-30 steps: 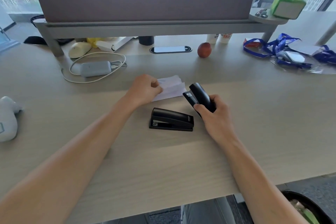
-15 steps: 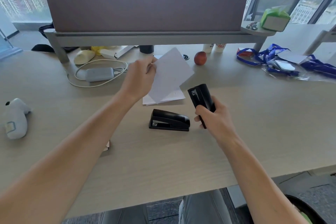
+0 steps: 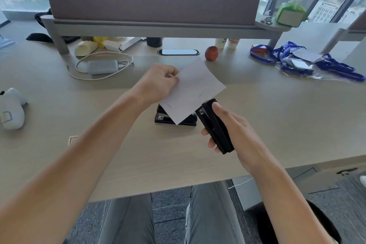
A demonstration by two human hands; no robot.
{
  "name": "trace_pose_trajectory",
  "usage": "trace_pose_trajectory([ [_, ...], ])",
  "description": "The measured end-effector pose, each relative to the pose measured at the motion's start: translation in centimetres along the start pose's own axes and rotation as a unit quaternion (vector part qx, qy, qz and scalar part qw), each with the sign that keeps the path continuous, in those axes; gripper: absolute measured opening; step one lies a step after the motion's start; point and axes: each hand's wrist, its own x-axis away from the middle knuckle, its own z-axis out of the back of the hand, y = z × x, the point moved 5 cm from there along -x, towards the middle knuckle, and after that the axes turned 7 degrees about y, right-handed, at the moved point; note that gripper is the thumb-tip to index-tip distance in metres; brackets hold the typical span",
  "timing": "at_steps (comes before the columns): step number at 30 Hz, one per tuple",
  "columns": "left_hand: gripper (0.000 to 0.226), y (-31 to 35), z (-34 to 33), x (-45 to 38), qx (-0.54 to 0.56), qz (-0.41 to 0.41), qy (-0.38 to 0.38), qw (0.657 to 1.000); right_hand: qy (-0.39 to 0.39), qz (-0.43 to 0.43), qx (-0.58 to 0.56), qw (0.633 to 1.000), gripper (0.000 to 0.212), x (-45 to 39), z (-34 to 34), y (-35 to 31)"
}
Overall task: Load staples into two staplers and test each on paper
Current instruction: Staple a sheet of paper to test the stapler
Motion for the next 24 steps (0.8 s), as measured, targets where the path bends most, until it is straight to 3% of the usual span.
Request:
trace_pose_trajectory([
  [10,0.021,0.2,-1.3,2.4,-0.04,-0.022,0.01,0.999,-0.011,-0.022,0.001,1.0,0.052,1.5,-0.3,1.0],
  [18,0.023,0.6,0.2,3.1,-0.147,-0.056,0.064,0.986,-0.031,-0.059,-0.048,0.997,0.053,2.1,-0.3,1.8],
  [24,0.021,0.8,0.4,3.6,-0.14,-0.049,0.034,0.988,-0.037,-0.074,-0.053,0.995,0.054,2.1,-0.4,2.1],
])
